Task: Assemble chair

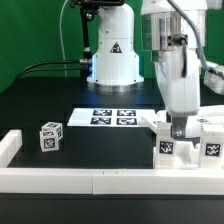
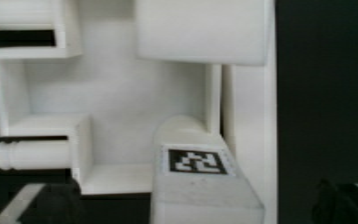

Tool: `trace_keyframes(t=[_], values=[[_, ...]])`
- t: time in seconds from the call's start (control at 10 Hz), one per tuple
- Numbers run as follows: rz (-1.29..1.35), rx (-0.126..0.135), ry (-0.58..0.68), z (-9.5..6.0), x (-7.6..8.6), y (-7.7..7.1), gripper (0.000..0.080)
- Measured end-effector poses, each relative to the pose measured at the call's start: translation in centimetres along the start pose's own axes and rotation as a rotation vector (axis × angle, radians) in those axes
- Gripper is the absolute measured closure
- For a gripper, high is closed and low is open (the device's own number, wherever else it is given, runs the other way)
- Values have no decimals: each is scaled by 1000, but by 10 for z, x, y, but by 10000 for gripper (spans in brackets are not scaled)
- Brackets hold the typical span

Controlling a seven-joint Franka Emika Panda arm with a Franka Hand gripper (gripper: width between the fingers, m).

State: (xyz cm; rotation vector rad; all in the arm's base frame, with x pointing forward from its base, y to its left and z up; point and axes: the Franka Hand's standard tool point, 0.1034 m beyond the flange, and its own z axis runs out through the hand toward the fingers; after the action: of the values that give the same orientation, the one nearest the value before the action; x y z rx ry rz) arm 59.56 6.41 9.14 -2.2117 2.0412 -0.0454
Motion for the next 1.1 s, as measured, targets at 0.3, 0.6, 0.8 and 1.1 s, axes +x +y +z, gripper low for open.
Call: trace_keyframes(t=[0.3,0.6,0.8,1.1], values=[[-287,-22,30,0,-10,13,151],[-695,5,56,-6,-16,15,151],[-1004,31,96,-1,-14,33,151],[-1160,42,137,1,-2,33,151]])
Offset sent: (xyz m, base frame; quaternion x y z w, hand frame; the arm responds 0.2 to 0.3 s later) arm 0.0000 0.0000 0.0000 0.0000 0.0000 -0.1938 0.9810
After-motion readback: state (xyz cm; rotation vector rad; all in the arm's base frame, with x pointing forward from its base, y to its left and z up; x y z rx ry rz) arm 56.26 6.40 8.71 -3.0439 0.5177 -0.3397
